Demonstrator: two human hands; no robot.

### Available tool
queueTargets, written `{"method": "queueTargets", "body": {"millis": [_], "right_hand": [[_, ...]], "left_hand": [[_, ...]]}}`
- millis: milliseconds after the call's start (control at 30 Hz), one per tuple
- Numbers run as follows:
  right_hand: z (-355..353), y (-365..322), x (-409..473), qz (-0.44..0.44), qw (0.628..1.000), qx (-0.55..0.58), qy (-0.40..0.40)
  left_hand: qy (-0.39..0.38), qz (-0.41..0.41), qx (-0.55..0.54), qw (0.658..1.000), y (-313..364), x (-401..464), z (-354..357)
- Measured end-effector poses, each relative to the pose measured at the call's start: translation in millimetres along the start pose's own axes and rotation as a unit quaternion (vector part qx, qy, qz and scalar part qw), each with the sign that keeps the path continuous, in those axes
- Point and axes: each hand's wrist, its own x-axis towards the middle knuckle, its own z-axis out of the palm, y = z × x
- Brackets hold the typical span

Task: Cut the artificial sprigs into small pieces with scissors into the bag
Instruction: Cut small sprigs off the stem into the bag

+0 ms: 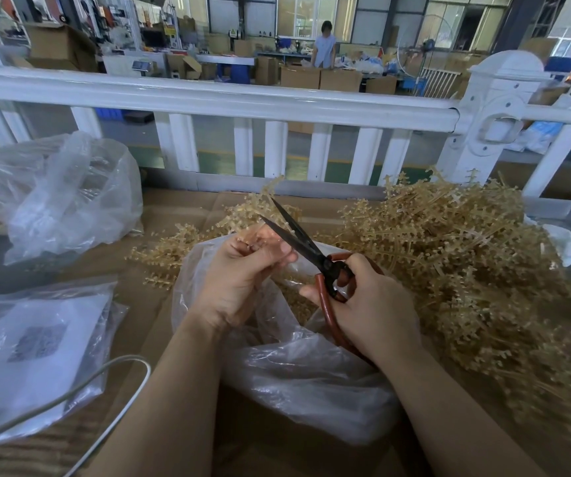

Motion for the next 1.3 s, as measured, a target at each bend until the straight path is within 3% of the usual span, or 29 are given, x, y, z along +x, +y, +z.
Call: {"method": "queueTargets", "body": {"millis": [467, 1033, 1300], "right_hand": [[0.6, 1.1, -2.5, -0.005, 1.0, 0.0, 0.01], [-1.6, -0.1, -1.6, -0.013, 1.0, 0.004, 0.012], [-0.7, -0.1, 1.0, -0.007, 0.999, -0.034, 0.025]], "left_hand": [[-0.043, -0.009, 0.022, 0.999, -2.2, -0.6, 0.3], [-0.02, -0.012, -0.035, 0.999, 0.3, -0.3, -1.3], [-0.037, 0.019, 0.028, 0.999, -2.7, -0.5, 0.5]]}}
